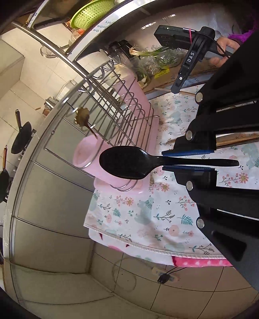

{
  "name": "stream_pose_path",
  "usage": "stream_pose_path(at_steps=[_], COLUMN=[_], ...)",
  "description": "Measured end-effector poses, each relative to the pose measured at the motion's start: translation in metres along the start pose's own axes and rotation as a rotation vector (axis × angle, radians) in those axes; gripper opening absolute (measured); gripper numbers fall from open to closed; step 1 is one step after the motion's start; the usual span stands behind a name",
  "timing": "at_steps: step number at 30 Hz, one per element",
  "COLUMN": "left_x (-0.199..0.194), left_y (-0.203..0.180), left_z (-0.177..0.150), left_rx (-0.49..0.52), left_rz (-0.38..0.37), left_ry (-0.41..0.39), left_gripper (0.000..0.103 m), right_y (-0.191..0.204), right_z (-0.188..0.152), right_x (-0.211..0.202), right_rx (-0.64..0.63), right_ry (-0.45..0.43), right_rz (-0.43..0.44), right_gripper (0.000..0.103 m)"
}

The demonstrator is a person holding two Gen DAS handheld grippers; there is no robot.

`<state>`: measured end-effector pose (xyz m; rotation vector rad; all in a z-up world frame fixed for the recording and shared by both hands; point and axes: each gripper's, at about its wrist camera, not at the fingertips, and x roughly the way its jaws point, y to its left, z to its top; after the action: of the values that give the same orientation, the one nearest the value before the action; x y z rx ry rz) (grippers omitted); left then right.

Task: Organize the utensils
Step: 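Lift the black spoon with the left tool while the right tool raises the chopstick over the holder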

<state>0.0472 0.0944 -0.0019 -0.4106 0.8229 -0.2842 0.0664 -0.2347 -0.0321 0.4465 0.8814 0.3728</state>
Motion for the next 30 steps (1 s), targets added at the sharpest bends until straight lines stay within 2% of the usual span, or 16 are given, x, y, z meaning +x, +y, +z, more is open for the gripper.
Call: stream_pose_path(at_steps=[10, 17, 24, 30], left_x=[-0.051, -0.082, -0.099, -0.092], left_y=[-0.038, -0.054, -0.067, -0.072], left_z=[0.025, 0.054, 0.093, 0.124], left_rx=[0.08, 0.093, 0.099, 0.096], left_rz=[0.011, 0.006, 0.025, 0.071], left_ry=[-0.198, -0.322, -0.443, -0.539], left_gripper=[0.008, 0.008, 0.008, 0.008], right_y=[0.012, 0.036, 0.052, 0.054], right_z=[0.02, 0.055, 0.095, 0.128], right_x=[-0.074, -0.125, -0.159, -0.175], right_rx=[-0.048, -0.124, -0.177, -0.183], right_ry=[-0.188, -0.33, -0.517, -0.652], right_rz=[0.027, 0.013, -0.035, -0.066], right_gripper=[0.006, 0.006, 0.006, 0.006])
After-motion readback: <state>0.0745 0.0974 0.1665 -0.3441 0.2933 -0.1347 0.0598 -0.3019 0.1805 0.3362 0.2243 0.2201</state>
